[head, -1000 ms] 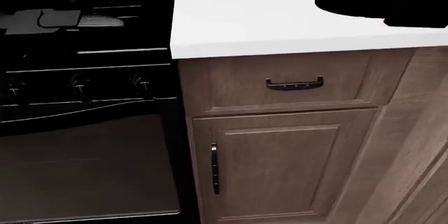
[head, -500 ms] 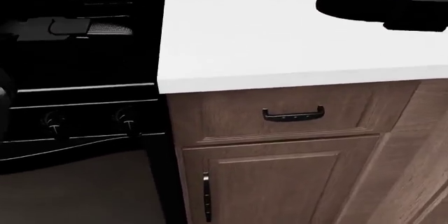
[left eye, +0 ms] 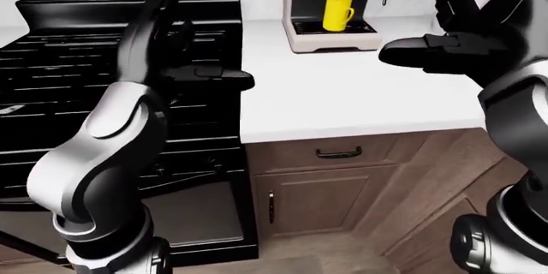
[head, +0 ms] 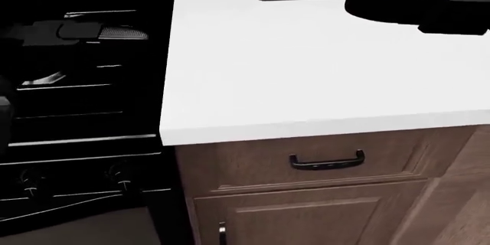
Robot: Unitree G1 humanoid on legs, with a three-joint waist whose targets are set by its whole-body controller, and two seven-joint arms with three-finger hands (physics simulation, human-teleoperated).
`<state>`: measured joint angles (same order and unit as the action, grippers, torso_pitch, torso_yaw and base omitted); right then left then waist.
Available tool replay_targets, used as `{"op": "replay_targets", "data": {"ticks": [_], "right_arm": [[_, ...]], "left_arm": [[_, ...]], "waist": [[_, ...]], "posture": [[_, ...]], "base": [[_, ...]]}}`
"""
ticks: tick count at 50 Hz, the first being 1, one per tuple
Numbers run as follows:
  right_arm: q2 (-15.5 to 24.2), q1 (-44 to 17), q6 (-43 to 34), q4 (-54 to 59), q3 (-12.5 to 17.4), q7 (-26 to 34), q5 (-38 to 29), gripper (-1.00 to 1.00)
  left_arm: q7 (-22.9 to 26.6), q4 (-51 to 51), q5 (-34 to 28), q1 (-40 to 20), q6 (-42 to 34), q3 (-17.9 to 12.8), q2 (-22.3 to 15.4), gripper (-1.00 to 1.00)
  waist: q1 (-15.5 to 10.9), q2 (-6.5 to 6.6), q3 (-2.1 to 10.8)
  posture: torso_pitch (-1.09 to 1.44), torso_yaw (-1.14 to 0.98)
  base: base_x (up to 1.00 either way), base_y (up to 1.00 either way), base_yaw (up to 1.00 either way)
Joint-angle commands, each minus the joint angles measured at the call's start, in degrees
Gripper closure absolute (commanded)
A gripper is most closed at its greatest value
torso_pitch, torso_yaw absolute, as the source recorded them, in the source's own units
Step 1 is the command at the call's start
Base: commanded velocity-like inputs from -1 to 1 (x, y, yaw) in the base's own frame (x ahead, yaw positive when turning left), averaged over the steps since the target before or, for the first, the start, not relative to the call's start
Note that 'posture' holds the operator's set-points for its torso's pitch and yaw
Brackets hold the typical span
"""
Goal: Press the button on the coffee machine to serve coffee.
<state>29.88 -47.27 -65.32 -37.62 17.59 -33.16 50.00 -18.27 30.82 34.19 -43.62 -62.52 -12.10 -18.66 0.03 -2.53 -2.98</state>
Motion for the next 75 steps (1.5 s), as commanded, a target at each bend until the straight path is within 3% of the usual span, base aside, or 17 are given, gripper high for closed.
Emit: {"op": "replay_targets", "data": {"ticks": [1, 5, 8, 18, 20, 22, 23, 25, 32, 35, 36, 38, 40, 44, 48, 56, 75], "right_arm": [[0.56, -1.97, 1.85, -1.23, 0.4, 0.28, 0.27, -1.0], [0.65, -2.04, 1.72, -1.29, 0.42, -0.01, 0.62, -1.0], [0.69, -1.73, 2.1, -1.25, 0.32, 0.16, 0.5, -1.0], [0.56, -1.49, 2.37, -1.22, 0.12, 0.16, 0.31, -1.0], [0.58, -1.59, 2.24, -1.26, 0.17, 0.11, 0.37, -1.0], [0.58, -1.71, 2.13, -1.21, 0.24, 0.06, 0.47, -1.0], [0.49, -1.77, 2.08, -1.25, 0.18, 0.0, 0.6, -1.0], [0.5, -1.67, 2.18, -1.26, 0.17, 0.01, 0.6, -1.0], [0.6, -1.64, 2.26, -1.24, 0.2, -0.09, 0.8, -1.0], [0.65, -1.81, 2.04, -1.29, 0.35, -0.33, 1.08, -1.0], [0.67, -1.8, 2.06, -1.27, 0.35, -0.37, 1.1, -1.0], [0.67, -1.75, 2.17, -1.25, 0.2, -0.4, 1.04, -1.0], [0.67, -1.74, 2.16, -1.31, 0.17, -0.46, 1.13, -1.0], [0.7, -1.87, 2.07, -1.15, 0.19, -0.53, 1.35, -1.0], [0.74, -1.93, 1.92, -1.27, 0.35, -0.76, 1.73, -1.0], [0.65, -1.83, 2.75, -1.22, 0.1, -0.74, 1.59, -1.0], [0.48, -1.5, 3.46, -1.24, -0.29, -0.37, 0.64, -1.0]], "left_arm": [[-0.39, 1.64, -0.61, -1.95, 2.32, -1.58, -0.95, -1.0], [-0.61, 1.88, -0.39, -2.08, 2.03, -1.7, -0.97, -1.0], [-0.88, 2.06, -0.13, -2.31, 1.73, -1.8, -1.01, -1.0], [-1.0, 1.93, 0.17, -2.14, 2.08, -1.78, -1.21, -1.0], [-1.21, 2.17, 0.42, -2.29, 1.74, -1.9, -1.2, -1.0], [-1.49, 2.34, 0.69, -2.49, 1.43, -1.93, -1.19, -1.0], [-1.37, 2.22, 0.57, -2.29, 1.75, -1.77, -1.26, -1.0], [-1.17, 1.87, 0.28, -2.03, 2.3, -1.62, -1.34, -1.0], [-1.35, 2.0, 0.54, -2.23, 2.1, -1.71, -1.38, -1.0], [-1.35, 2.08, 0.51, -2.15, 2.17, -1.61, -1.35, -1.0], [-1.41, 2.13, 0.55, -2.2, 2.06, -1.64, -1.32, -1.0], [-1.41, 2.17, 0.63, -2.26, 1.99, -1.77, -1.38, -1.0], [-1.64, 2.37, 0.89, -2.47, 1.6, -1.94, -1.42, -1.0], [-1.77, 2.33, 1.06, -2.57, 1.59, -1.97, -1.52, -1.0], [-2.06, 2.58, 1.36, -2.72, 1.27, -2.07, -1.56, -1.0], [-2.23, 2.46, 1.57, -2.66, 1.5, -1.97, -1.7, -1.0], [-2.54, 2.11, 1.81, -2.59, 2.0, -1.96, -1.8, -1.0]], "waist": [[-0.39, -0.06, 1.42], [-0.09, 2.25, 0.64], [0.51, 6.41, 1.65], [-0.67, 2.6, 1.0], [-0.98, 0.77, 1.17], [-1.15, -2.86, 2.16], [-0.59, -0.31, 1.46], [-0.62, -1.38, 1.24], [-0.07, 2.4, 0.68], [0.48, 6.83, 1.93], [-0.07, 5.02, 1.69], [-0.08, 5.84, 1.48], [-0.35, 4.87, 2.25], [-0.5, 2.96, 1.43], [-1.47, -1.14, 1.08], [-0.99, 1.68, 0.98], [-0.64, 1.58, 0.73]], "posture": [[0.0, 0.0], [0.0, 0.0], [0.0, 0.0], [0.0, 0.0], [0.0, 0.0], [0.0, 0.0], [0.0, 0.0], [0.0, 0.0], [0.0, 0.0], [0.0, 0.0], [0.0, 0.0], [0.0, 0.0], [0.0, 0.0], [0.0, 0.0], [0.0, 0.0], [0.0, 0.0], [0.0, 0.0]], "base": [[0.17, 0.0, 0.0], [0.17, 0.0, 0.0], [0.17, 0.0, 0.0], [0.17, 0.0, 0.0], [0.18, 0.0, 0.0], [0.17, 0.0, 0.0], [0.16, 0.0, 0.0], [0.16, 0.0, 0.0], [0.15, 0.0, 0.0], [0.14, 0.0, 0.0], [0.12, 0.0, 0.0], [0.09, 0.0, 0.0], [0.08, 0.0, 0.0], [0.09, 0.0, 0.0], [0.04, 0.0, 0.0], [0.0, -0.02, 0.0], [0.01, 0.0, 0.0]]}}
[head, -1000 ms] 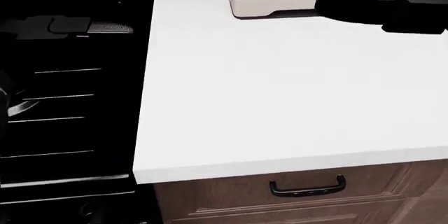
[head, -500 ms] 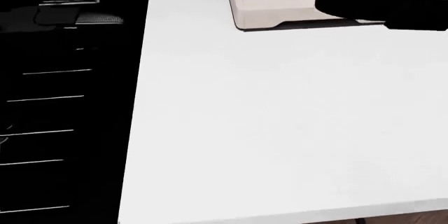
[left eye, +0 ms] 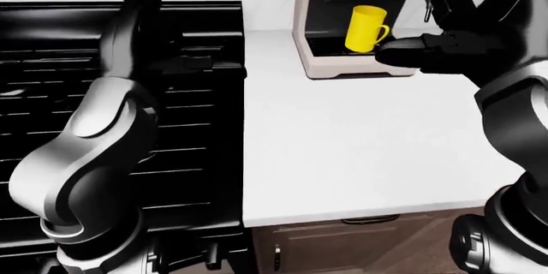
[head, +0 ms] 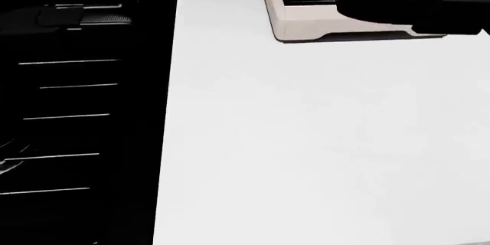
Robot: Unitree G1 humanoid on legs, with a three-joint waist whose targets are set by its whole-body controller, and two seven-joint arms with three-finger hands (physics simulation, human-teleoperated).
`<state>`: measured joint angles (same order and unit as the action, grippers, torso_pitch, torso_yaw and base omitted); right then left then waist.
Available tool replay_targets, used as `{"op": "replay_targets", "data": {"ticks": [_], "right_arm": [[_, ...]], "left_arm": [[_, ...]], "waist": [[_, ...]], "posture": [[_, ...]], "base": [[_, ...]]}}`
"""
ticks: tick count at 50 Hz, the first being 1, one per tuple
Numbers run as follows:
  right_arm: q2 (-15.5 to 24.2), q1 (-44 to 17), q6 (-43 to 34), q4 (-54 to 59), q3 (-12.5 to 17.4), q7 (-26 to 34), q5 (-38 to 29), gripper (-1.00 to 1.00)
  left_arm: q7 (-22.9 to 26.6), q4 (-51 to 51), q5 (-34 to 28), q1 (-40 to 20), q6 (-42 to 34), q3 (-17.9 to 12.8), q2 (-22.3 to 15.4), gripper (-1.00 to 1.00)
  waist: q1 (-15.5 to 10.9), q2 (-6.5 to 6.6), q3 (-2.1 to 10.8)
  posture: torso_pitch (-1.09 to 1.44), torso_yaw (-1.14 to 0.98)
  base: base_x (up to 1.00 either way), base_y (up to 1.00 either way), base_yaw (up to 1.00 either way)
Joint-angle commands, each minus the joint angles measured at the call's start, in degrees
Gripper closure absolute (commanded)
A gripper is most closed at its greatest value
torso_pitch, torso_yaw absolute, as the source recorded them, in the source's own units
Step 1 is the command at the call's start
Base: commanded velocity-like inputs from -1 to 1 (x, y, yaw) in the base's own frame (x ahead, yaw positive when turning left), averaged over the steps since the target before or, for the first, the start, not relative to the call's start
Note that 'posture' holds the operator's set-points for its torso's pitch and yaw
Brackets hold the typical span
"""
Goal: Press the button on the coffee machine to serve coffee.
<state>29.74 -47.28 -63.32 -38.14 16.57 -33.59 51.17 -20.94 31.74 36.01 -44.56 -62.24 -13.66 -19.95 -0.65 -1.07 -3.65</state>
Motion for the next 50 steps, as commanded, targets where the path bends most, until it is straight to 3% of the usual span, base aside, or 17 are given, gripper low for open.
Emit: {"op": "replay_targets", "data": {"ticks": [1, 2, 4, 5, 7, 12, 15, 16, 17, 19, 20, 22, 27, 30, 31, 37, 50], "right_arm": [[0.65, -1.57, 1.31, -0.82, 0.73, 0.11, -0.53, -1.0], [0.71, -1.55, 1.3, -0.86, 0.8, 0.23, -0.6, -1.0], [0.73, -1.82, 0.95, -0.92, 0.96, 0.09, -0.46, -1.0], [0.72, -1.94, 0.83, -0.91, 0.99, 0.05, -0.35, -1.0], [0.72, -2.08, 0.61, -0.97, 1.05, -0.07, -0.15, -1.0], [0.81, -1.81, 0.89, -0.97, 1.05, -0.01, -0.18, -1.0], [0.63, -1.99, 0.77, -1.04, 1.03, -0.23, -0.02, -1.0], [0.61, -1.98, 0.83, -1.04, 1.02, -0.24, -0.02, -1.0], [0.61, -2.02, 0.89, -1.07, 1.01, -0.27, 0.01, -1.0], [0.58, -2.05, 0.99, -1.05, 1.0, -0.32, 0.05, -1.0], [0.62, -2.09, 1.01, -1.04, 1.01, -0.38, 0.06, -1.0], [0.79, -2.18, 1.18, -1.13, 1.13, -0.35, 0.22, -1.0], [1.01, -2.1, 1.44, -1.14, 1.14, -0.4, 0.38, -1.0], [1.08, -1.78, 1.92, -0.91, 0.96, -0.03, -0.05, -1.0], [1.07, -1.76, 1.95, -0.89, 0.97, 0.03, -0.08, -1.0], [1.07, -2.17, 1.36, -1.02, 1.2, -0.4, 0.42, -1.0], [1.12, -2.1, 1.57, -0.88, 0.96, -0.37, 0.31, -1.0]], "left_arm": [[0.1, 1.22, -0.01, -1.69, 1.67, -0.4, -0.58, -1.0], [-0.01, 1.32, 0.1, -1.79, 1.46, -0.46, -0.59, -1.0], [-0.16, 1.41, 0.17, -1.87, 1.33, -0.39, -0.53, -1.0], [-0.23, 1.49, 0.24, -1.9, 1.23, -0.43, -0.53, -1.0], [-0.33, 1.61, 0.33, -1.9, 1.11, -0.46, -0.54, -1.0], [-0.56, 1.76, 0.6, -2.06, 0.84, -0.55, -0.58, -1.0], [-0.57, 1.73, 0.69, -1.99, 0.99, -0.57, -0.67, -1.0], [-0.59, 1.74, 0.72, -1.99, 0.99, -0.57, -0.69, -1.0], [-0.65, 1.74, 0.76, -2.04, 0.94, -0.54, -0.71, -1.0], [-0.59, 1.69, 0.69, -1.89, 1.15, -0.49, -0.76, -1.0], [-0.56, 1.58, 0.64, -1.91, 1.27, -0.5, -0.8, -1.0], [-0.5, 1.46, 0.37, -1.77, 1.53, -0.35, -0.84, -1.0], [-0.32, 1.41, 0.16, -1.7, 1.67, -0.28, -0.74, -1.0], [-0.36, 1.43, 0.09, -1.76, 1.59, -0.22, -0.65, -1.0], [-0.36, 1.45, 0.05, -1.76, 1.59, -0.24, -0.66, -1.0], [-0.52, 1.39, 0.27, -2.06, 1.46, -0.48, -0.53, -1.0], [-0.74, 1.33, 1.13, -2.09, 1.52, -0.41, -0.57, -1.0]], "waist": [[0.02, 0.14, 1.39], [0.04, 0.51, 2.54], [0.2, 1.61, 0.6], [0.37, 2.55, 0.7], [0.37, 2.89, 1.44], [-0.19, 1.96, 1.18], [-0.61, 0.52, 1.68], [-0.77, -0.69, 1.77], [-1.17, -4.23, 2.82], [-1.18, -3.96, 0.58], [-1.02, -3.77, 0.36], [-0.68, -3.05, 1.11], [0.2, -0.9, 0.29], [0.9, 2.04, 0.29], [0.66, 0.95, -0.04], [0.45, 0.16, 1.11], [0.08, 0.15, 3.06]], "posture": [[0.0, 0.0], [0.0, 0.0], [0.0, 0.0], [0.0, 0.0], [0.0, 0.0], [0.0, 0.0], [0.0, 0.0], [0.0, 0.0], [0.0, 0.0], [0.0, 0.0], [0.0, 0.0], [0.0, 0.0], [0.0, 0.0], [0.0, 0.0], [0.0, 0.0], [0.0, 0.0], [-0.06, 0.0]], "base": [[0.02, 0.0, 0.0], [0.16, -0.05, 0.0], [0.21, -0.16, 0.0], [0.22, -0.19, 0.0], [0.22, -0.23, 0.0], [0.21, -0.34, 0.0], [0.19, -0.43, 0.0], [0.09, -0.16, 0.0], [0.0, 0.0, 0.0], [0.0, 0.0, 0.0], [0.0, 0.0, 0.0], [0.0, 0.0, 0.0], [0.0, 0.0, 0.0], [0.0, 0.0, 0.0], [0.0, 0.0, 0.0], [0.0, 0.0, 0.0], [0.0, 0.0, 0.0]]}}
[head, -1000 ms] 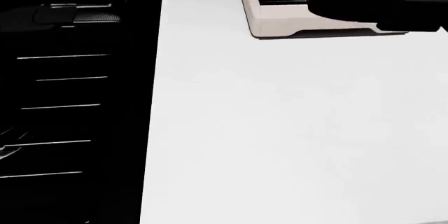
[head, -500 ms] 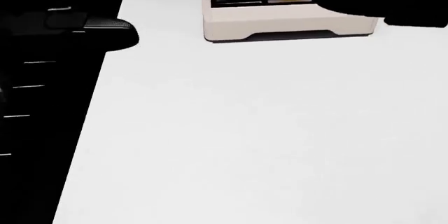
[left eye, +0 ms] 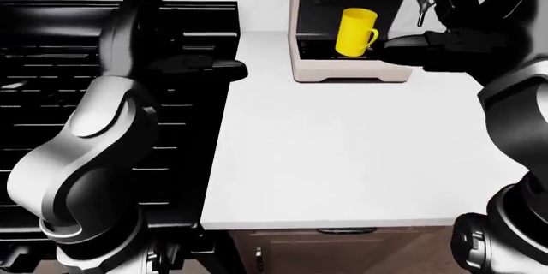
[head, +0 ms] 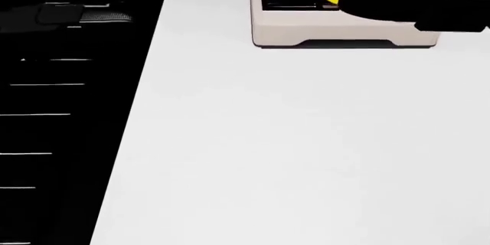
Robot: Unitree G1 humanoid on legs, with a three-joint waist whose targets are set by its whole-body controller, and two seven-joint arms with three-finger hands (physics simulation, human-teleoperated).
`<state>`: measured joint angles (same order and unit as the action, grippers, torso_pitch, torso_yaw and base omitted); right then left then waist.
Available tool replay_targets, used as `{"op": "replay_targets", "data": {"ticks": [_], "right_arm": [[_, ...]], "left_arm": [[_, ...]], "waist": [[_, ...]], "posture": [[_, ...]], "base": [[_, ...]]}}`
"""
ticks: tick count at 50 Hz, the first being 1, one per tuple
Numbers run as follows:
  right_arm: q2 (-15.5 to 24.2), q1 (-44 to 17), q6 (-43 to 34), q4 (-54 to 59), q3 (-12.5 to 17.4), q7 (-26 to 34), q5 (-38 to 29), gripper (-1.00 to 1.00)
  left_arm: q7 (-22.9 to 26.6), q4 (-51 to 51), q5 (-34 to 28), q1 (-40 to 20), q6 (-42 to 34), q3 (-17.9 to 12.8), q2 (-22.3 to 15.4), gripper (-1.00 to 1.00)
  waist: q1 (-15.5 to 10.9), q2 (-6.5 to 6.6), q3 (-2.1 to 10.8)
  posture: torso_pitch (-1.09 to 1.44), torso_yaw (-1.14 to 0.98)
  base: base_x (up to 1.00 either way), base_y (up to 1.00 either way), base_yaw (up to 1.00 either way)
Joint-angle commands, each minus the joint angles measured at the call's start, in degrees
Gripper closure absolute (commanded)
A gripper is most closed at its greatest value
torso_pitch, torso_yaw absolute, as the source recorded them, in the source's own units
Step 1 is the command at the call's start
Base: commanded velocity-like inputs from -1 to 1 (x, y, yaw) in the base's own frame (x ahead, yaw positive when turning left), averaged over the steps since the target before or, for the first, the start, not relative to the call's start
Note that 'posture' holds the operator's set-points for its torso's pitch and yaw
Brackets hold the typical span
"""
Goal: Press the button on the coffee machine to serve coffee.
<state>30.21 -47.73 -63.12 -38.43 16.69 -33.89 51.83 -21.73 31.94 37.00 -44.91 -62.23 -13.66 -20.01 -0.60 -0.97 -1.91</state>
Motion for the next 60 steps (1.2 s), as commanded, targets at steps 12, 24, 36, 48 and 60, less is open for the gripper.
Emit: {"op": "replay_targets", "data": {"ticks": [12, 24, 36, 48, 60], "right_arm": [[0.76, -1.62, 1.39, -0.63, 0.98, -0.1, -0.21, -1.0], [1.1, -1.79, 1.47, -0.49, 1.14, -0.31, 0.25, -1.0], [1.26, -1.46, 1.82, -0.48, 1.15, -0.38, 0.35, -1.0], [1.13, -1.52, 1.98, -0.22, 1.02, -0.2, -0.02, -1.0], [1.03, -1.46, 2.01, -0.27, 0.86, -0.08, -0.25, -1.0]], "left_arm": [[0.09, 1.51, 0.39, -1.87, 1.14, -0.38, -0.37, -1.0], [0.11, 1.48, 0.56, -1.86, 1.35, -0.27, -0.38, -1.0], [0.11, 1.41, 0.57, -1.78, 1.43, -0.1, -0.37, -1.0], [0.22, 1.28, 0.77, -1.84, 1.93, -0.08, -0.39, -1.0], [0.16, 0.9, 0.66, -1.72, 2.73, -0.1, -0.44, -1.0]], "waist": [[-0.02, 0.2, 4.72], [-0.05, 0.22, 8.42], [-0.11, 0.2, 12.27], [-0.29, 0.18, 16.92], [-0.47, 0.04, 19.38]], "posture": [[-0.16, 0.0], [-0.25, 0.0], [-0.32, 0.0], [-0.43, 0.0], [-0.49, 0.0]], "base": [[0.0, 0.0, 0.0], [0.0, 0.0, 0.0], [0.0, 0.0, 0.0], [0.0, 0.0, 0.0], [0.0, 0.0, 0.0]]}}
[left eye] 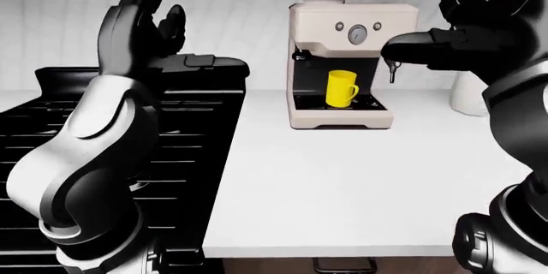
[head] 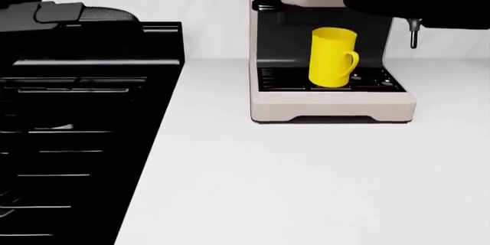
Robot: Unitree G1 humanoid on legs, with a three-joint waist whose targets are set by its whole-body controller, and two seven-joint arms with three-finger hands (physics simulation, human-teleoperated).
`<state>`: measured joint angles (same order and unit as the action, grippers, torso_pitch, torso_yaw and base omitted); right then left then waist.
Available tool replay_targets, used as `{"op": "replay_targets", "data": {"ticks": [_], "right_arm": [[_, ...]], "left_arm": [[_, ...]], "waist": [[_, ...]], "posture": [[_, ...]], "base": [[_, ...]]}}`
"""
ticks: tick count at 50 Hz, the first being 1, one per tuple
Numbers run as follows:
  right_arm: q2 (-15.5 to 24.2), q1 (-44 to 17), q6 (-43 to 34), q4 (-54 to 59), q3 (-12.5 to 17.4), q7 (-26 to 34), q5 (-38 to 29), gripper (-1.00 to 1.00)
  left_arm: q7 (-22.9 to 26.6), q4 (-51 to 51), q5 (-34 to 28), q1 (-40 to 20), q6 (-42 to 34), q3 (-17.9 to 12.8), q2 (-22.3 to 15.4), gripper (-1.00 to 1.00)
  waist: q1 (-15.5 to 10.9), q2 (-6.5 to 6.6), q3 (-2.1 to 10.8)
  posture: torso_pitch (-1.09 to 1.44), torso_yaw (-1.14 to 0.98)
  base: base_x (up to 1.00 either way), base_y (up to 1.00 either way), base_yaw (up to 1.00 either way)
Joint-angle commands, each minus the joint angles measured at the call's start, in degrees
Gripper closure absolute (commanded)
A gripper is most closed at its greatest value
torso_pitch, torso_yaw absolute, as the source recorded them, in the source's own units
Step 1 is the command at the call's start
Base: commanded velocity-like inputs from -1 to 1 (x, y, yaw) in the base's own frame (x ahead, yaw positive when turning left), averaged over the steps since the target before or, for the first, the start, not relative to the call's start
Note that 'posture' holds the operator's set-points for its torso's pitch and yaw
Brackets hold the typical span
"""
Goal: Press the button on the coffee machine to serve coffee.
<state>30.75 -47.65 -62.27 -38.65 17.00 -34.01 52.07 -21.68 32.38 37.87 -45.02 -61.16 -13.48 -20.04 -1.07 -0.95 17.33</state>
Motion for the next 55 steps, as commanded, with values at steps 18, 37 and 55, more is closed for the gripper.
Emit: {"op": "replay_targets", "data": {"ticks": [18, 37, 55], "right_arm": [[0.39, -1.46, 1.08, -0.34, 0.41, -0.18, -0.34, -1.0], [-1.2, -3.15, -0.05, 0.11, -0.61, -0.71, -1.11, -1.0], [-6.93, -15.84, -0.44, 12.82, -6.61, 6.1, -12.93, -1.0]], "left_arm": [[-0.1, 0.52, -0.07, -1.59, 1.65, -0.31, -0.55, -1.0], [3.15, -8.32, -4.59, -7.49, 7.66, 2.18, -0.33, -1.0], [2.42, -7.06, -3.33, -7.86, 6.23, 0.87, -0.71, -1.0]], "waist": [[-0.18, -0.14, 2.54], [-0.61, -0.21, 3.95], [-0.21, 0.42, 3.92]], "posture": [[-0.6, 0.0], [-0.65, 0.0], [-0.65, 0.0]], "base": [[0.0, 0.0, 0.0], [0.0, 0.0, 0.0], [0.0, 0.0, 0.0]]}}
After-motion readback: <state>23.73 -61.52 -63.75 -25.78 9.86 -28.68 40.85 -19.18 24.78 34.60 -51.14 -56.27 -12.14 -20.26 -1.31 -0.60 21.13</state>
